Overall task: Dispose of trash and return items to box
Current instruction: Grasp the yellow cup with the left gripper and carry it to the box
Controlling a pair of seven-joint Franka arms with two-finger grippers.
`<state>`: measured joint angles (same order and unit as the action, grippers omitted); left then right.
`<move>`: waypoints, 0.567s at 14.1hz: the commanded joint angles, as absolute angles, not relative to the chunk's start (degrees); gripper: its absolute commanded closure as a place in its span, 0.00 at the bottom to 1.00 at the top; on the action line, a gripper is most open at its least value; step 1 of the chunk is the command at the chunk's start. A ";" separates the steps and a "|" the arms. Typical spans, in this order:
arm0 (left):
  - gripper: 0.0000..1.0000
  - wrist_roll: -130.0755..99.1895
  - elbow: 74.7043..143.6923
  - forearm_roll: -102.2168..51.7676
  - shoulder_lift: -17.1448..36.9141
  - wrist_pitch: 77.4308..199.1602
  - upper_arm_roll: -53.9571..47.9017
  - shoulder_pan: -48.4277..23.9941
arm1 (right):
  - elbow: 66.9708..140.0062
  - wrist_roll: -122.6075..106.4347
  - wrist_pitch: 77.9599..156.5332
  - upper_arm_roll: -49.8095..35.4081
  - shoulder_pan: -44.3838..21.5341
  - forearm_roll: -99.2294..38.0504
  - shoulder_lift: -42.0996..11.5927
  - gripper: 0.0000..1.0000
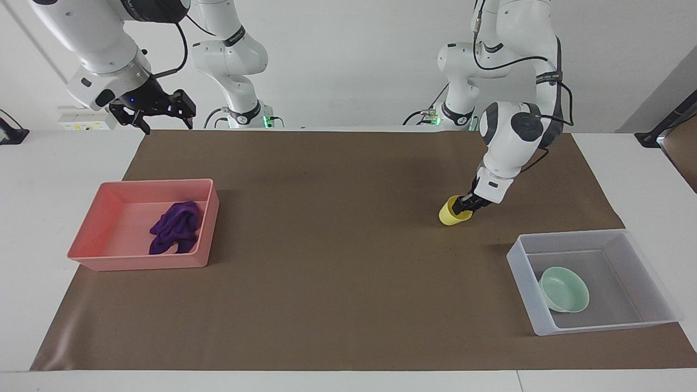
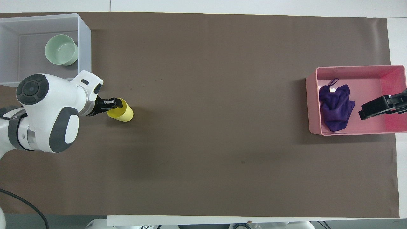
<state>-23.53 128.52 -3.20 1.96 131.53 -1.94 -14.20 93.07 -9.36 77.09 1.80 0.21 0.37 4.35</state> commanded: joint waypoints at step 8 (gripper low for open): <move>1.00 -24.26 112.28 -3.08 2.37 115.78 -0.88 -11.80 | 94.57 -9.23 77.34 1.49 0.18 0.18 5.80 0.00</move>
<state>-24.30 119.19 -3.22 1.97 121.77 -1.39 -13.77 93.08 -9.36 77.09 1.67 0.13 0.37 4.48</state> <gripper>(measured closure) 0.996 0.000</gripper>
